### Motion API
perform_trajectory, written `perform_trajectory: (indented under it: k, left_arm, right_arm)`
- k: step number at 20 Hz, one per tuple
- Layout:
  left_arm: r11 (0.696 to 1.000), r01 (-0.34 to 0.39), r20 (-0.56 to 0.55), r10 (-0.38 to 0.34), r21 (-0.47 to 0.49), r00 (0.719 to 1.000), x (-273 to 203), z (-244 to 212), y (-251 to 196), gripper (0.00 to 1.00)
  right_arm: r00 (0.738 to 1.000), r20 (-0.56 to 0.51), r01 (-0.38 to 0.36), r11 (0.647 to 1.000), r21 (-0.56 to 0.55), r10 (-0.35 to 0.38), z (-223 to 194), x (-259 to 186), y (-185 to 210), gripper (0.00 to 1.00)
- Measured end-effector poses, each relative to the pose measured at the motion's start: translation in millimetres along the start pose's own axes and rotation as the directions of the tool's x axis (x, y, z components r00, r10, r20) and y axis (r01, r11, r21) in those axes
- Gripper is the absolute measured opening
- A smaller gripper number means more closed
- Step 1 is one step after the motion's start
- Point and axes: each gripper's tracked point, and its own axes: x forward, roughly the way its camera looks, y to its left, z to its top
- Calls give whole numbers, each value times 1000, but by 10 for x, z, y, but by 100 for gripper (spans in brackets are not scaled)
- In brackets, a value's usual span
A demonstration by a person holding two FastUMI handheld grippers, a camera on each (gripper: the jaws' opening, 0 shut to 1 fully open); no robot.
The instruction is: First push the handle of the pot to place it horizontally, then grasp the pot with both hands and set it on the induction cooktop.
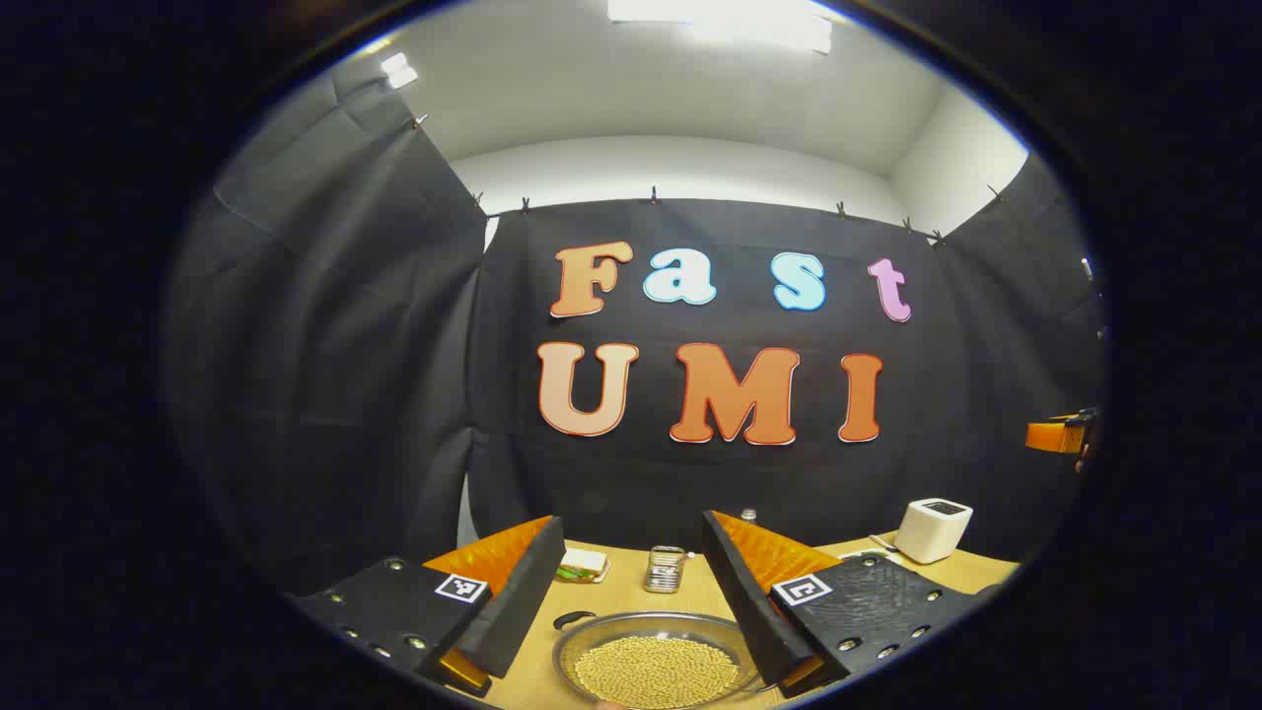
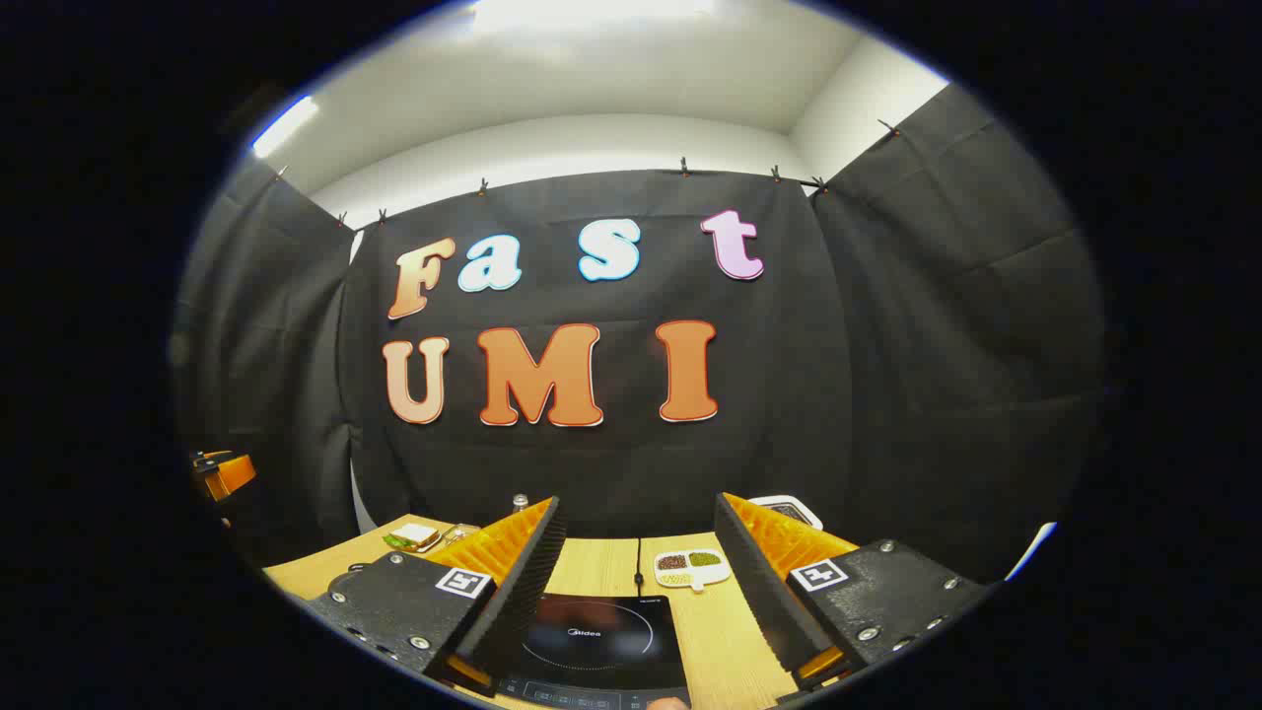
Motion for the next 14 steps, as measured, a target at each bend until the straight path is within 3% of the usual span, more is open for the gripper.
perform_trajectory:
  k: [3,13,14]
  left_arm:
    - [1000,29,-12,-29,-6,999,8,-11,-74,89]
    - [1000,10,-12,-10,15,1000,39,63,-154,89]
    - [1000,6,-8,-6,21,1000,39,70,-156,89]
  right_arm:
    - [1000,-8,-5,1000,13,5,-16,-9,32,95]
    - [1000,-6,14,999,35,-14,24,-29,-82,95]
    - [1000,-5,15,999,32,-15,26,-36,-87,100]
